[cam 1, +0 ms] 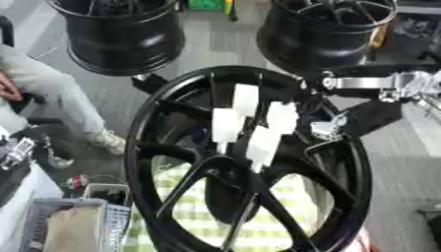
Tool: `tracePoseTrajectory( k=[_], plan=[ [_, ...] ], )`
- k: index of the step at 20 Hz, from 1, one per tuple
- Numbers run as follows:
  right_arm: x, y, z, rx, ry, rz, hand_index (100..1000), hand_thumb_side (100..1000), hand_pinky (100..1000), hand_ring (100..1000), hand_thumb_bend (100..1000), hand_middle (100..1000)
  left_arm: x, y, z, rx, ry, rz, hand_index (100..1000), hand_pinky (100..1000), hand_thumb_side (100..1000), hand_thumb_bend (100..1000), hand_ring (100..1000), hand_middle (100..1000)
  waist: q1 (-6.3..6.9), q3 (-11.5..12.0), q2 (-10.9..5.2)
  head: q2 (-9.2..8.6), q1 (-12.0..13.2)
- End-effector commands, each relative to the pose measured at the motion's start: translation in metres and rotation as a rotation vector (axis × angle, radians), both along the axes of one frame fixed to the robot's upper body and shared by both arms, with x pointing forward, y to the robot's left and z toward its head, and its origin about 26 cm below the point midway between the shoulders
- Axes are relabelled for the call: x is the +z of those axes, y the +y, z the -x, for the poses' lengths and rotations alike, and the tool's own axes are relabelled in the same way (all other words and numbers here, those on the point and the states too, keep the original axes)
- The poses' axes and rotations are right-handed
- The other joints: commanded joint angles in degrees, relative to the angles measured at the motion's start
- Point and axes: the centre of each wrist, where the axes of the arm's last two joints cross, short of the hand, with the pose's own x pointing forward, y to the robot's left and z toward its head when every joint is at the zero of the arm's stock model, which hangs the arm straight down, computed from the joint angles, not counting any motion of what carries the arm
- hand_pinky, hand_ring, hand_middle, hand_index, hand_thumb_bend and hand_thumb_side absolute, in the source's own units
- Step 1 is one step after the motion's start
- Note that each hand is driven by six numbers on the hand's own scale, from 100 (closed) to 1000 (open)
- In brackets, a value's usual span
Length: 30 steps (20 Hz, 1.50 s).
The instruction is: Pull the pin out of the wheel hub.
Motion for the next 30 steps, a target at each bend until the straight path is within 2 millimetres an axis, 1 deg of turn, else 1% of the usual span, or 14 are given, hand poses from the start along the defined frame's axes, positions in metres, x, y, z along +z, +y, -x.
tracePoseTrajectory(
  k=[1,4,7,10,14,19,24,30],
  plan=[
    [0.024,-0.005,0.008,-0.012,-0.099,-0.013,982,546,766,804,100,869,0.009,0.004,-0.001,0.007,-0.026,-0.017,782,647,859,100,610,636,0.17,-0.2,-0.5,-0.15,0.3],
    [0.032,-0.009,0.012,-0.027,-0.146,-0.046,983,533,766,802,100,868,0.009,0.004,-0.001,0.008,-0.025,-0.016,782,647,859,100,609,636,0.16,-0.3,-0.46,-0.15,0.4],
    [0.033,-0.011,0.012,-0.043,-0.159,-0.054,984,540,767,805,100,870,0.01,0.004,-0.002,0.006,-0.026,-0.016,782,648,859,100,609,636,0.14,-0.3,-0.43,-0.15,0.4],
    [0.029,-0.011,0.01,-0.057,-0.134,-0.045,986,567,768,807,100,873,0.01,0.004,-0.002,0.005,-0.027,-0.016,782,648,858,100,609,636,0.19,-0.3,-0.42,-0.15,0.4],
    [0.023,-0.008,0.006,-0.048,-0.094,-0.01,990,573,775,819,100,890,0.01,0.004,-0.002,0.003,-0.029,-0.016,782,648,857,100,609,636,0.3,-0.2,-0.41,-0.15,0.3],
    [0.017,0.0,0.0,-0.019,-0.063,0.076,1000,528,793,836,100,917,0.01,0.003,-0.002,-0.001,-0.028,-0.017,782,648,858,100,609,636,0.28,-0.1,-0.45,-0.15,0.1],
    [0.011,0.007,-0.008,-0.007,-0.045,0.129,1000,529,796,840,100,917,0.009,0.003,-0.002,-0.003,-0.027,-0.017,782,648,858,100,609,636,0.27,0.0,-0.49,-0.15,0.0],
    [0.006,0.014,-0.015,0.016,-0.04,0.155,1000,539,799,844,102,919,0.009,0.003,-0.002,-0.005,-0.025,-0.018,782,649,860,100,608,636,0.16,0.1,-0.44,-0.15,-0.1]
  ],
)
